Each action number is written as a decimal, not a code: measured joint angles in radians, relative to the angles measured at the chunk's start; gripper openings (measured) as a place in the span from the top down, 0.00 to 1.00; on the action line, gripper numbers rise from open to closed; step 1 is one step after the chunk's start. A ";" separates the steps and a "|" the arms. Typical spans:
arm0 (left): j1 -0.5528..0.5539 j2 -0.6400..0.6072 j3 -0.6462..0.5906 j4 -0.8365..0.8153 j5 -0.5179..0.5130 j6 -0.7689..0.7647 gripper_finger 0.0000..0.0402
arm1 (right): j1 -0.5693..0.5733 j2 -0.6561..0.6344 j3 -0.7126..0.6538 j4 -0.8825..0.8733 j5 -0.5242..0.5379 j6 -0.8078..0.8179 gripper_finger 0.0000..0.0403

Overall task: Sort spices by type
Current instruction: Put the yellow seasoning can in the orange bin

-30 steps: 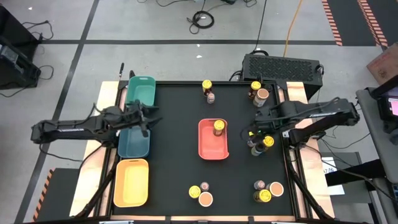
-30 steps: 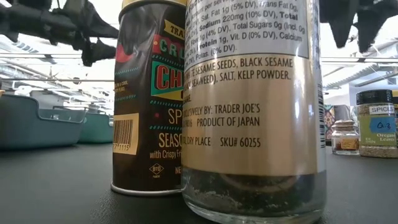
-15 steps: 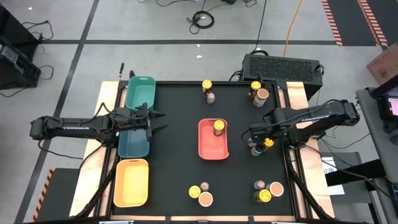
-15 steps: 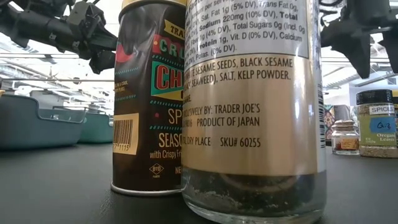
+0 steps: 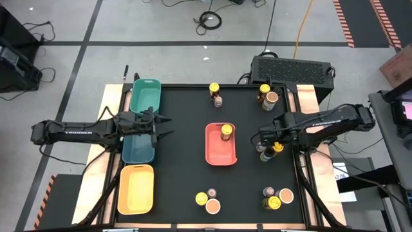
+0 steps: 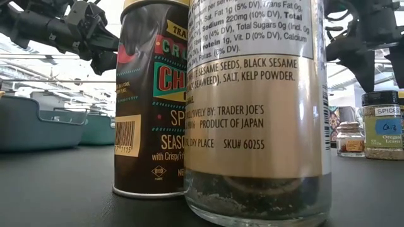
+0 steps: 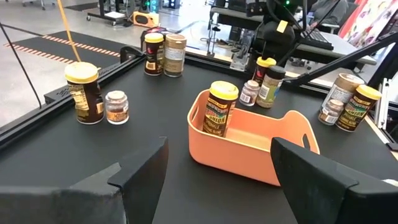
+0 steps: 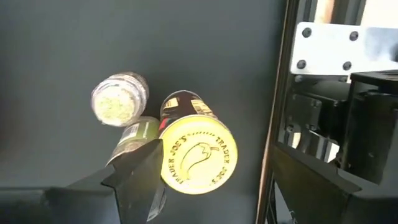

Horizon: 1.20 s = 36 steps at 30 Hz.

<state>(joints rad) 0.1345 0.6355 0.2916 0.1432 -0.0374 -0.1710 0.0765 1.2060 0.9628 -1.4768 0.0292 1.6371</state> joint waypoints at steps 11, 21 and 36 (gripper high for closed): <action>0.000 0.000 0.000 -0.001 0.000 -0.002 0.29 | 0.000 -0.044 -0.077 0.092 0.004 0.023 0.28; 0.000 0.000 0.000 -0.003 0.000 0.001 0.29 | 0.002 -0.043 -0.097 0.142 -0.005 0.024 0.28; 0.000 0.000 0.000 -0.003 0.000 0.003 0.29 | 0.004 -0.043 -0.097 0.141 -0.042 0.109 0.28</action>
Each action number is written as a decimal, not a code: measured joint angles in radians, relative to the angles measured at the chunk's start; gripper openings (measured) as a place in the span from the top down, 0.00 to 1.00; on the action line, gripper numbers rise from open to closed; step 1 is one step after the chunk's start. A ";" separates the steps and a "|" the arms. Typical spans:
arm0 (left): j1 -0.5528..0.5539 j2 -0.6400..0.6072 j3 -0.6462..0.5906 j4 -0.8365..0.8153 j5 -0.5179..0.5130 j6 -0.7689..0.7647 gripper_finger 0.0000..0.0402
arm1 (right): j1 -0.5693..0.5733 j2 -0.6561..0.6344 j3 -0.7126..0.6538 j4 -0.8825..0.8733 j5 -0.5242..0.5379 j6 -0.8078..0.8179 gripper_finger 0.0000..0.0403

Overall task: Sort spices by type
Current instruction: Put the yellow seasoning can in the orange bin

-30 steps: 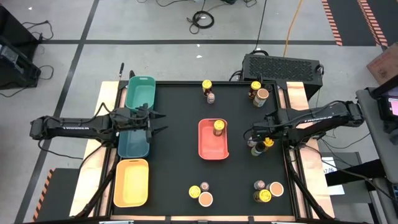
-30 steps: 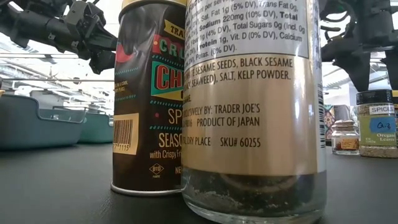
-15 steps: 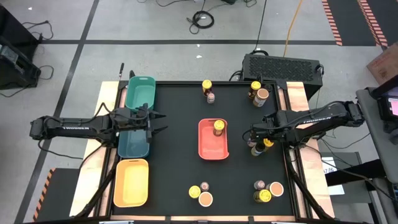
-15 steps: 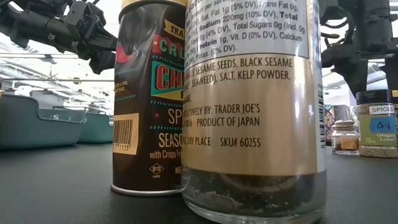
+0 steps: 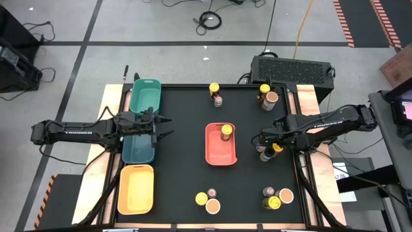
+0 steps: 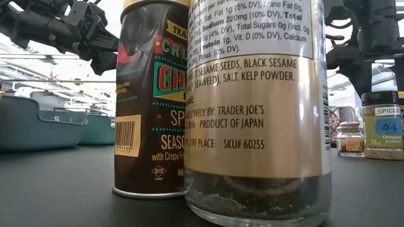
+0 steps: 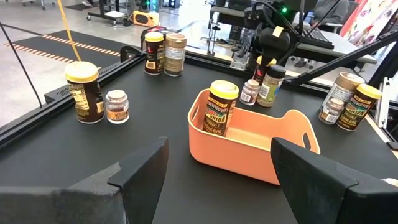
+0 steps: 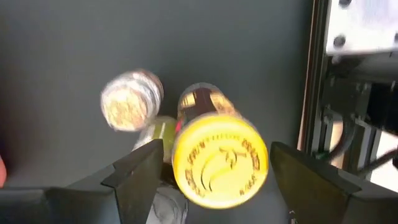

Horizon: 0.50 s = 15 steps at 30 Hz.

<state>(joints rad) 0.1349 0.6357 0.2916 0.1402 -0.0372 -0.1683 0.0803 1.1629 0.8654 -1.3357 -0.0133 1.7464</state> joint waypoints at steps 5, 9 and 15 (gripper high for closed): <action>0.000 0.000 0.000 0.000 0.000 0.001 0.29 | 0.000 0.000 0.000 -0.001 -0.041 -0.002 0.28; 0.000 0.000 0.000 0.000 0.000 0.007 0.29 | 0.000 0.000 0.000 0.000 -0.036 -0.004 0.28; 0.000 0.000 0.000 -0.011 0.000 0.011 0.29 | 0.000 0.000 0.000 -0.001 -0.035 -0.004 0.28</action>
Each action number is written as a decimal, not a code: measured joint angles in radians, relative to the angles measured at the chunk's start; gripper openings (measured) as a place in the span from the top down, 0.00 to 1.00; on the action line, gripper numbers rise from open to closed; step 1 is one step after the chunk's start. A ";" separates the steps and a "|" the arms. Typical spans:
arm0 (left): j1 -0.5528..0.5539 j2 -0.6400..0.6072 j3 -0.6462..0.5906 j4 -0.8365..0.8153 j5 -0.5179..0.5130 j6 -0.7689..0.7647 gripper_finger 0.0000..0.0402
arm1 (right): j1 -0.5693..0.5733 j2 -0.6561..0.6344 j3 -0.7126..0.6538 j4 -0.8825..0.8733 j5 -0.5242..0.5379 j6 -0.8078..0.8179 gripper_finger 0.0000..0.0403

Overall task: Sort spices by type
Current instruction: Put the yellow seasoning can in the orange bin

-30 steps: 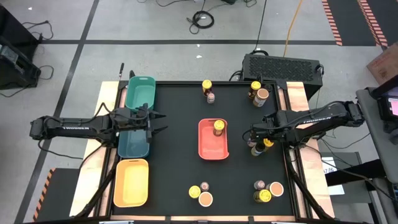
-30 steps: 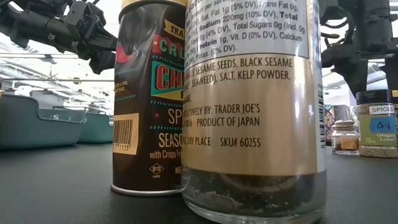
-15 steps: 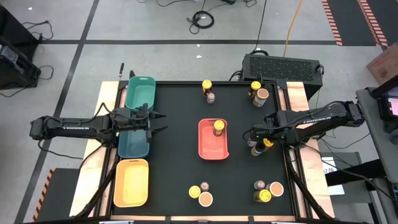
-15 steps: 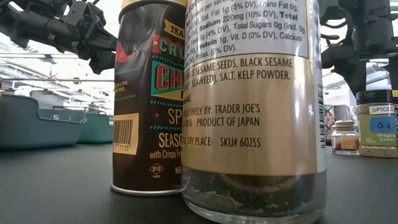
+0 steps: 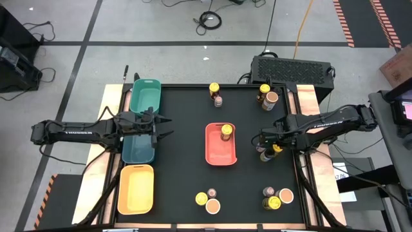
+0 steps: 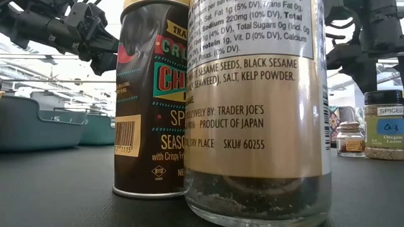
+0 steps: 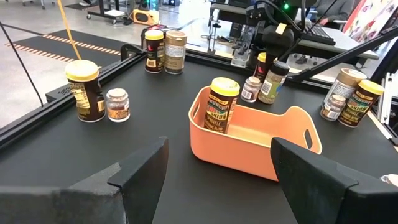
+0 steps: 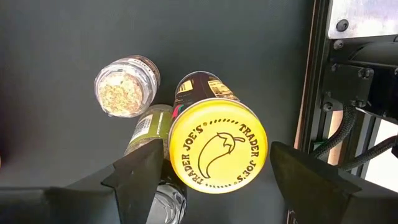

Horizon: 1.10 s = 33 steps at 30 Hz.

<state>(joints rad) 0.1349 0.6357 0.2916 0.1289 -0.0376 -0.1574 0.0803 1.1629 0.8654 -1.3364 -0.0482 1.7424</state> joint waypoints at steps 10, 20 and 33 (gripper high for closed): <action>0.000 0.000 0.000 -0.004 0.000 -0.001 0.29 | 0.000 0.000 0.000 0.001 0.018 -0.004 0.29; 0.000 0.000 0.000 -0.004 0.000 -0.001 0.29 | 0.000 0.000 0.000 0.001 0.000 -0.022 0.41; 0.000 0.000 0.000 -0.004 0.000 -0.002 0.29 | 0.000 0.000 0.002 0.001 -0.001 -0.069 0.47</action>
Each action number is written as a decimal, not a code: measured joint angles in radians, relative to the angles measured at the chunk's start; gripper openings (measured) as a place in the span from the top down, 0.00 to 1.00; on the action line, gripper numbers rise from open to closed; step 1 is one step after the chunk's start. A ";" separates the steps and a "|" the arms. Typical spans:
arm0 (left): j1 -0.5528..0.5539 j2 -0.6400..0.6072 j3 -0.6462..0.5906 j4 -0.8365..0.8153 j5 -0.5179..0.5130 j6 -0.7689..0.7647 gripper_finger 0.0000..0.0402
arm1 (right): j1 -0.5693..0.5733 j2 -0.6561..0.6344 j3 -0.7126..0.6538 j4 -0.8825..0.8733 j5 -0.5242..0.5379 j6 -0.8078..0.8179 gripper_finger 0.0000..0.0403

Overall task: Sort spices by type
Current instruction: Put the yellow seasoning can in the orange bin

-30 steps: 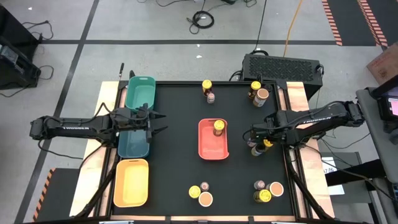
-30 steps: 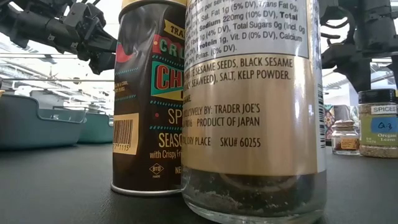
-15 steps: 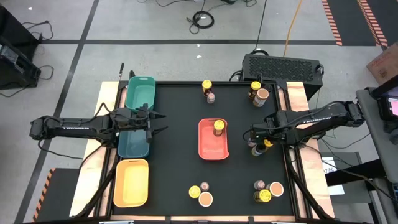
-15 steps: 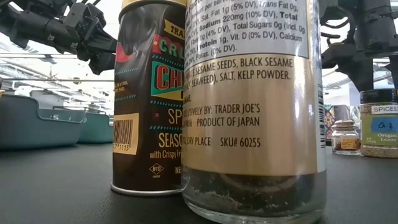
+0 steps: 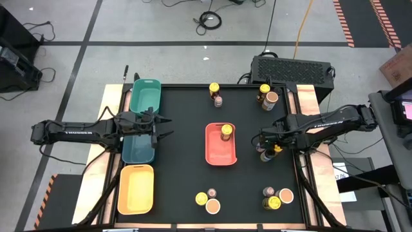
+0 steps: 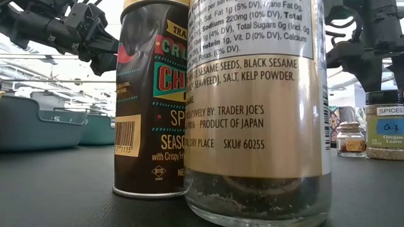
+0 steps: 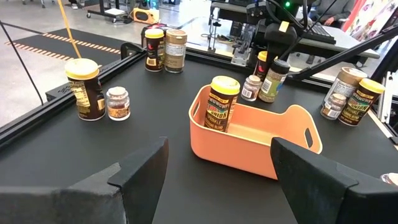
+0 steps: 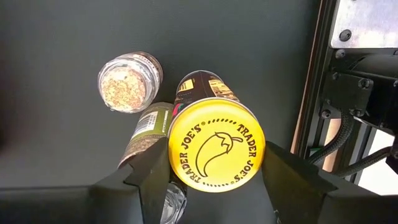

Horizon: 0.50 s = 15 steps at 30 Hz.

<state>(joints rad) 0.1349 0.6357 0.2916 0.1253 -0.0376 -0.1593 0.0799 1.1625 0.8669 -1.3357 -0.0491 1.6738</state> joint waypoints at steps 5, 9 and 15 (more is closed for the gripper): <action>0.000 0.000 0.000 0.000 0.000 0.004 0.29 | 0.000 0.002 0.011 -0.003 -0.009 -0.020 0.47; 0.000 0.000 0.000 0.000 0.000 0.005 0.29 | -0.001 0.002 0.044 -0.007 -0.007 -0.034 0.47; 0.000 0.000 0.000 0.000 0.000 0.007 0.29 | -0.007 0.002 0.096 -0.045 0.003 -0.047 0.47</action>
<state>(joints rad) 0.1349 0.6357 0.2916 0.1257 -0.0376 -0.1520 0.0729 1.1641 0.9630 -1.3812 -0.0463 1.6267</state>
